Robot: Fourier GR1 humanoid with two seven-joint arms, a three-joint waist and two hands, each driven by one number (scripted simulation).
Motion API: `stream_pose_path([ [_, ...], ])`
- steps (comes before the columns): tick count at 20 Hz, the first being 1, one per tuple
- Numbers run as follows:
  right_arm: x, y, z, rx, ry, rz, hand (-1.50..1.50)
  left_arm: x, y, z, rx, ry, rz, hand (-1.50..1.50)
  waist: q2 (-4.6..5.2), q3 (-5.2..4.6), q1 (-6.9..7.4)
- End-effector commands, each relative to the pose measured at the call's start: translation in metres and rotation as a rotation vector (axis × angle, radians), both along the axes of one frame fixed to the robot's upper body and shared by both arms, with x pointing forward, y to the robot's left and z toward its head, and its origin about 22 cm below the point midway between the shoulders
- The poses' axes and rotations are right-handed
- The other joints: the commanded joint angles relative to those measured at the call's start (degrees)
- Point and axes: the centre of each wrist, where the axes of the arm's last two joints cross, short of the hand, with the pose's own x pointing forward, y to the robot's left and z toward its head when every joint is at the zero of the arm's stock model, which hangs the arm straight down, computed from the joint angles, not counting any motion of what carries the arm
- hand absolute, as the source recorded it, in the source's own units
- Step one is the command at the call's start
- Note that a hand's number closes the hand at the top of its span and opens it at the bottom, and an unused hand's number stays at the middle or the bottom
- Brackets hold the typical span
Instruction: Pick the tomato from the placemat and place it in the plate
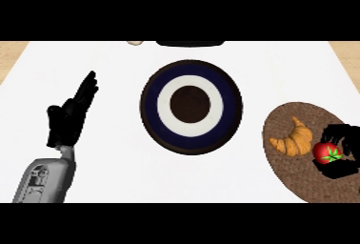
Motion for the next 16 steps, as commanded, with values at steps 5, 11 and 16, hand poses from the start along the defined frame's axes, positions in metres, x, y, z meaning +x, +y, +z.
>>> stream_pose_path([
  [5, 0.0, 0.013, 0.017, 0.092, -0.141, -0.022, 1.5, 0.006, -0.006, -0.002, 0.004, -0.001, 0.01, 0.0, 0.0, 0.02, -0.18],
  [11, 0.009, 0.055, 0.073, 0.181, -0.437, 0.062, 1.5, 0.004, -0.003, 0.003, 0.005, 0.002, -0.003, 0.0, -0.14, -0.02, -0.13],
  [16, 0.002, 0.077, 0.098, 0.238, -0.525, 0.195, 1.5, -0.011, 0.0, 0.009, 0.004, 0.009, -0.01, 0.0, -0.23, 0.01, 0.2],
])
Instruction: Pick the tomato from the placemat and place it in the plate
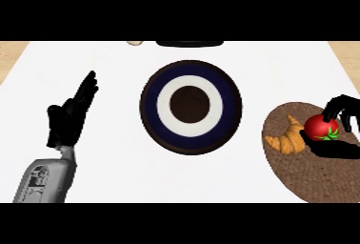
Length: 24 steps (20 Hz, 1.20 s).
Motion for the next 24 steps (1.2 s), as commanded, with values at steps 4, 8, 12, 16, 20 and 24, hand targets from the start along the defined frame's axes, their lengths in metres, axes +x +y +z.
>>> stream_pose_path([
  [4, 0.036, 0.056, 0.033, 0.121, -0.015, 0.148, 1.5, 0.012, -0.009, 0.014, 0.008, -0.015, -0.006, 0.0, 0.23, 0.01, 0.46],
  [8, 0.054, 0.091, 0.048, 0.147, 0.04, 0.172, 1.5, -0.004, 0.002, -0.001, -0.004, -0.006, -0.003, 0.0, 0.18, 0.01, 0.69],
  [12, 0.064, 0.141, 0.052, 0.174, 0.059, 0.229, 1.5, 0.003, -0.004, -0.002, -0.005, -0.002, -0.007, 0.0, 0.19, 0.0, 0.53],
  [16, 0.089, 0.169, 0.027, 0.182, 0.109, 0.245, 1.5, 0.003, -0.007, 0.014, -0.001, 0.009, -0.001, 0.0, 0.2, 0.03, 0.68],
  [20, 0.097, 0.22, 0.001, 0.003, 0.14, 0.23, 1.5, 0.009, 0.013, -0.002, 0.01, -0.008, -0.031, 0.0, 0.52, -0.03, 1.39],
  [24, 0.127, 0.233, -0.005, -0.075, 0.224, 0.192, 1.5, 0.003, -0.012, -0.006, 0.007, -0.006, -0.04, 0.0, 0.58, 0.01, 1.78],
])
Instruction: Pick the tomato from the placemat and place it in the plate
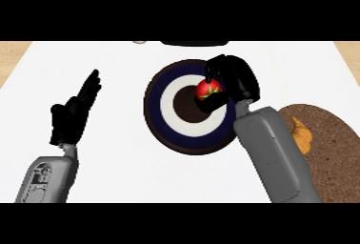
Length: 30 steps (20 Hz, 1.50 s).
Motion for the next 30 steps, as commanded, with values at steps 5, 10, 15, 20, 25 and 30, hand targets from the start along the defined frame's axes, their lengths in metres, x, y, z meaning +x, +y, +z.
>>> stream_pose_path([
  [5, 0.021, 0.022, -0.054, 0.096, 0.201, -0.055, -1.5, 0.006, -0.001, 0.025, 0.012, 0.004, -0.024, 0.0, 0.13, 0.08, 1.06],
  [10, 0.03, 0.032, -0.069, 0.168, 0.184, -0.043, -1.5, 0.003, -0.006, -0.008, -0.009, 0.01, -0.027, 0.0, 0.27, 0.04, 0.86],
  [15, 0.023, 0.018, -0.072, 0.464, 0.09, -0.06, -1.5, 0.001, -0.009, -0.001, 0.002, -0.013, -0.017, 0.0, 0.26, 0.12, 1.14],
  [20, 0.021, 0.0, -0.061, 0.641, 0.046, -0.157, -1.5, -0.001, -0.004, 0.0, 0.001, 0.005, 0.032, 0.0, -0.37, 0.06, -1.32],
  [25, 0.026, -0.056, -0.055, 0.752, 0.0, -0.308, -1.5, -0.005, 0.006, -0.003, -0.013, 0.012, 0.025, 0.0, -0.29, 0.04, -1.42],
  [30, -0.009, -0.136, -0.067, 0.791, -0.007, -0.347, -1.5, -0.006, 0.004, 0.0, -0.001, 0.022, 0.033, 0.0, -0.56, 0.03, -2.23],
])
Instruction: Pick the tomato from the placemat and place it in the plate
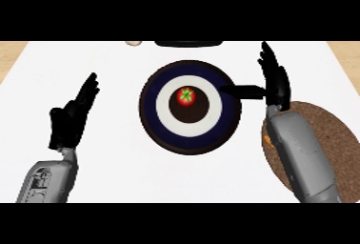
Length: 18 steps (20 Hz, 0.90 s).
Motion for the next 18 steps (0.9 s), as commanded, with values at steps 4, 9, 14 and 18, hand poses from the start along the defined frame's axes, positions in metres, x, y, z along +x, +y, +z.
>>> stream_pose_path([
  [4, -0.049, -0.092, -0.031, 0.023, -0.002, -0.023, -1.5, 0.004, -0.001, 0.006, -0.003, -0.007, -0.01, 0.0, 0.12, 0.0, 0.23],
  [9, -0.048, -0.124, -0.018, 0.005, 0.001, -0.001, -1.5, 0.022, -0.01, 0.007, 0.0, -0.017, -0.007, 0.0, 0.18, -0.01, 0.37],
  [14, -0.07, -0.166, -0.045, 0.025, -0.004, 0.005, -1.5, 0.006, -0.002, 0.005, 0.013, -0.003, 0.0, 0.0, 0.16, 0.0, 0.48],
  [18, -0.059, -0.192, -0.052, 0.045, 0.023, -0.018, -1.5, 0.007, 0.016, 0.001, 0.012, -0.022, -0.006, 0.0, 0.34, 0.02, 0.88],
])
